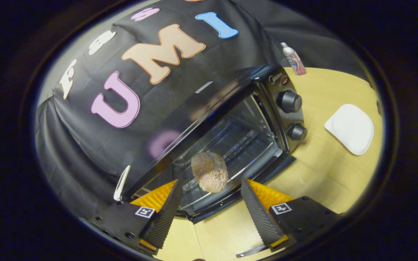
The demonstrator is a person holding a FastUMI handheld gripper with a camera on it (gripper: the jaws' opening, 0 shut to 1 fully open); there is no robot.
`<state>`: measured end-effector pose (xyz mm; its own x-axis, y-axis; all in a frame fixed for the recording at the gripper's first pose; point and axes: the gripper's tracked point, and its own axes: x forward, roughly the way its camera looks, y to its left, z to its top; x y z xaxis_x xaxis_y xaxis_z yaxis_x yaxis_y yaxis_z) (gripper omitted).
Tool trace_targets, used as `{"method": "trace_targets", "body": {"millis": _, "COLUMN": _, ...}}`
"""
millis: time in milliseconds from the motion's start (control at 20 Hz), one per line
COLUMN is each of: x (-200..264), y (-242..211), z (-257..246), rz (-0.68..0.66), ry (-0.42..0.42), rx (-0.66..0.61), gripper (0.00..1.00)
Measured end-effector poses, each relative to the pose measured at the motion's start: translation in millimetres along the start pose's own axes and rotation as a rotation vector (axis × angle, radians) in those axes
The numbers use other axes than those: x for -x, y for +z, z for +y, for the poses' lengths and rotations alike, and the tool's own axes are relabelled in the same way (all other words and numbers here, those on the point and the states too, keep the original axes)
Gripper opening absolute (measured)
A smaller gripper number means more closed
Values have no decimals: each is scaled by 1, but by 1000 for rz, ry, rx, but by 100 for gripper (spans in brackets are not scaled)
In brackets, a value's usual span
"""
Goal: Open the toaster oven, put the food inside, and close the toaster oven door.
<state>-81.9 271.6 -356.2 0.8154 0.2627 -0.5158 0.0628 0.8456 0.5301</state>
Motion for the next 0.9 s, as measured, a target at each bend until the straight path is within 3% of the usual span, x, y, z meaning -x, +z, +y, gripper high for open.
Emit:
{"method": "trace_targets", "body": {"millis": 500, "x": 76, "y": -25, "z": -45, "rz": 83, "ry": 5, "rx": 248, "gripper": 100}}
{"method": "trace_targets", "body": {"millis": 900, "x": 104, "y": -84, "z": -97, "rz": 239, "ry": -22, "rx": 483, "gripper": 100}}
